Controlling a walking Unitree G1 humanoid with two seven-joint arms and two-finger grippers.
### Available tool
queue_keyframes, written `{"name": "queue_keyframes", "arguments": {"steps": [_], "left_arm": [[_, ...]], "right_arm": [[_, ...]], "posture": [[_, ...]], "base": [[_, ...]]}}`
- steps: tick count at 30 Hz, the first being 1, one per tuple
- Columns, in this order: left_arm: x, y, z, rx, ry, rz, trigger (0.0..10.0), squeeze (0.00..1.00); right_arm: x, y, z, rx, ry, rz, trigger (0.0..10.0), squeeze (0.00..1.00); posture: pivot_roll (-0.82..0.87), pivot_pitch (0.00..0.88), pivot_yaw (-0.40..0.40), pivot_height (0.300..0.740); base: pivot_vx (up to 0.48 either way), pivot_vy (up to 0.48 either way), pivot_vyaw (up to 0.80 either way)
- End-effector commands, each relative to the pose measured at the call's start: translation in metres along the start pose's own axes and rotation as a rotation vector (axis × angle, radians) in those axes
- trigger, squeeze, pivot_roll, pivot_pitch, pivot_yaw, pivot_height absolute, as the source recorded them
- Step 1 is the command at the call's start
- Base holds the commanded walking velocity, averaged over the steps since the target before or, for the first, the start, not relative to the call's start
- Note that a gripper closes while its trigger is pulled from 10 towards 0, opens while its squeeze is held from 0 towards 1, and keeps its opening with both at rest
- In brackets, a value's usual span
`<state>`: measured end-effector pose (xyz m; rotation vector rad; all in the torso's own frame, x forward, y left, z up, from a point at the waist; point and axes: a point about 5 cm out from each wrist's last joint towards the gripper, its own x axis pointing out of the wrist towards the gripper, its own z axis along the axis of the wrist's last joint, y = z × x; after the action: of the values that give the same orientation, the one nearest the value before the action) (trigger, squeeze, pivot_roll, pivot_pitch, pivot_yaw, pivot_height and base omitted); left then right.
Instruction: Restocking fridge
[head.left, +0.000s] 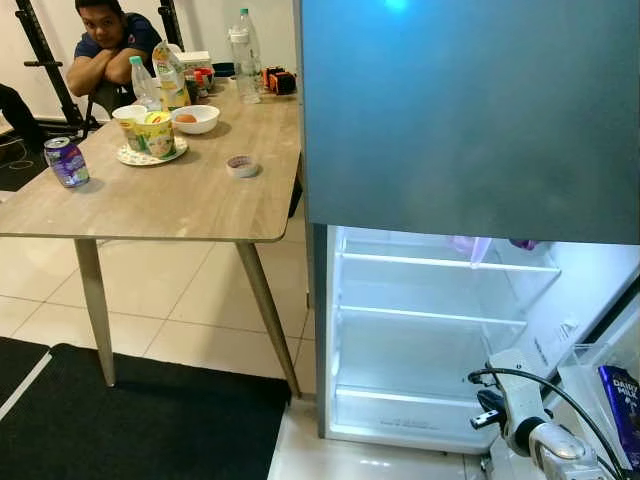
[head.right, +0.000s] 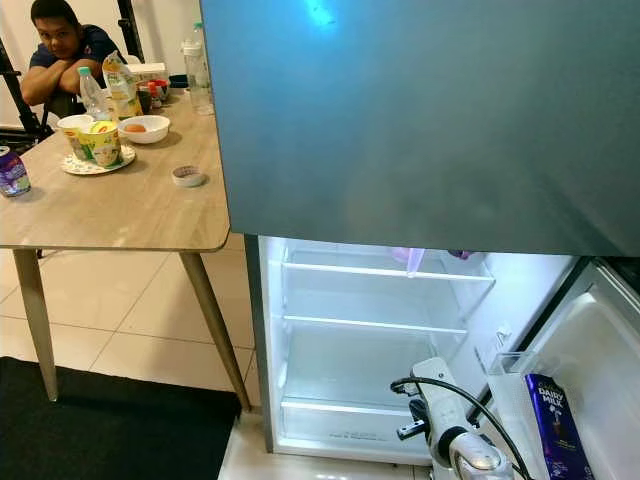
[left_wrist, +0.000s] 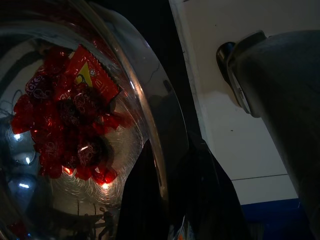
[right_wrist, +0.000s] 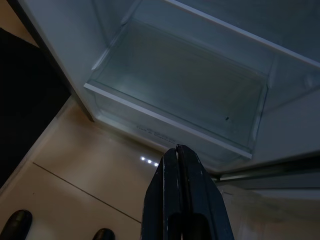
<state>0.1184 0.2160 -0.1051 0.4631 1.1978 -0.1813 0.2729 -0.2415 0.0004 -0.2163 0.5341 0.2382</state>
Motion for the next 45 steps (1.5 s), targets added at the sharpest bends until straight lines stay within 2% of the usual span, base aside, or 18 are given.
{"name": "queue_keyframes", "arguments": {"steps": [1,2,3,5,9,11,20,24,26,28,30,33,34,35,38,39,44,45], "left_arm": [[0.0,-0.003,-0.002,0.008,0.005,-0.005,10.0,0.0],[0.0,-0.003,-0.003,0.008,0.008,-0.004,10.0,0.0],[0.0,-0.003,-0.003,0.008,0.008,-0.004,10.0,0.0],[0.0,-0.003,-0.003,0.006,0.011,-0.002,10.0,0.0],[0.0,-0.003,-0.004,0.006,0.012,-0.003,10.0,0.0],[-0.001,-0.003,-0.005,0.006,0.014,-0.004,10.0,0.0],[0.0,-0.003,-0.003,0.003,0.01,-0.003,10.0,0.0],[0.0,-0.003,-0.004,0.006,0.012,-0.003,10.0,0.0],[0.0,-0.003,-0.004,0.007,0.012,-0.003,10.0,0.0],[0.0,-0.002,-0.004,0.009,0.011,-0.001,10.0,0.0],[0.0,-0.001,-0.003,0.011,0.009,-0.001,10.0,0.0],[0.0,-0.001,-0.001,0.013,0.005,0.0,10.0,0.0],[0.0,-0.001,-0.001,0.013,0.005,0.0,10.0,0.0],[0.0,-0.001,-0.001,0.014,0.003,0.0,10.0,0.0],[0.0,-0.001,0.001,0.013,-0.004,-0.002,10.0,0.0],[0.0,-0.001,0.001,0.013,-0.004,-0.002,10.0,0.0],[0.0,-0.002,0.003,0.013,-0.011,-0.006,10.0,0.0],[0.0,-0.002,0.003,0.013,-0.011,-0.006,10.0,0.0]], "right_arm": [[-0.01,-0.019,-0.012,0.035,0.059,-0.095,10.0,0.0],[-0.016,-0.03,-0.016,0.07,0.074,-0.149,10.0,0.0],[-0.016,-0.03,-0.016,0.07,0.074,-0.149,10.0,0.0],[-0.025,-0.046,-0.021,0.098,0.093,-0.219,10.0,0.0],[-0.031,-0.056,-0.023,0.083,0.11,-0.257,10.0,0.0],[-0.038,-0.067,-0.027,0.068,0.136,-0.308,10.0,0.0],[-0.052,-0.087,-0.029,0.049,0.159,-0.393,10.0,0.0],[-0.053,-0.09,-0.028,0.073,0.141,-0.4,10.0,0.0],[-0.051,-0.087,-0.027,0.098,0.12,-0.377,10.0,0.0],[-0.044,-0.074,-0.024,0.151,0.071,-0.285,10.0,0.0],[-0.036,-0.058,-0.023,0.191,0.036,-0.161,10.0,0.0],[-0.027,-0.022,-0.031,0.21,0.043,0.08,10.0,0.0],[-0.027,-0.022,-0.031,0.21,0.043,0.08,10.0,0.0],[-0.025,-0.011,-0.037,0.2,0.068,0.124,10.0,0.0],[-0.024,0.01,-0.056,0.177,0.164,0.118,10.0,0.0],[-0.024,0.01,-0.056,0.177,0.164,0.118,10.0,0.0],[-0.029,0.033,-0.081,0.188,0.263,0.108,10.0,0.0],[-0.029,0.033,-0.081,0.188,0.263,0.108,10.0,0.0]], "posture": [[-0.08,0.033,-0.005,0.74],[-0.08,0.033,-0.007,0.74],[-0.08,0.033,-0.007,0.74],[-0.08,0.033,-0.007,0.74],[-0.08,0.043,-0.005,0.74],[-0.08,0.047,-0.007,0.74],[-0.08,0.042,-0.006,0.74],[-0.09,0.039,-0.004,0.74],[-0.09,0.035,-0.004,0.74],[-0.09,0.034,-0.002,0.74],[-0.09,0.034,-0.002,0.74],[-0.09,0.034,-0.002,0.74],[-0.09,0.034,-0.002,0.74],[-0.09,0.034,-0.002,0.74],[-0.09,0.028,-0.006,0.74],[-0.09,0.028,-0.006,0.74],[-0.08,0.017,-0.007,0.74],[-0.08,0.017,-0.007,0.74]], "base": [[0.0,0.0,0.0],[0.0,0.0,0.0],[0.0,0.0,0.0],[0.0,0.0,0.0],[0.0,0.0,0.0],[0.0,0.0,0.0],[0.0,0.0,0.0],[0.0,0.0,0.0],[0.0,0.0,0.0],[0.0,0.0,0.0],[0.0,0.0,0.0],[0.0,0.0,0.0],[0.0,0.0,0.0],[0.0,0.0,0.0],[0.0,0.0,0.0],[0.0,0.0,0.0],[0.0,-0.06,0.0],[0.0,-0.3,0.0]]}}
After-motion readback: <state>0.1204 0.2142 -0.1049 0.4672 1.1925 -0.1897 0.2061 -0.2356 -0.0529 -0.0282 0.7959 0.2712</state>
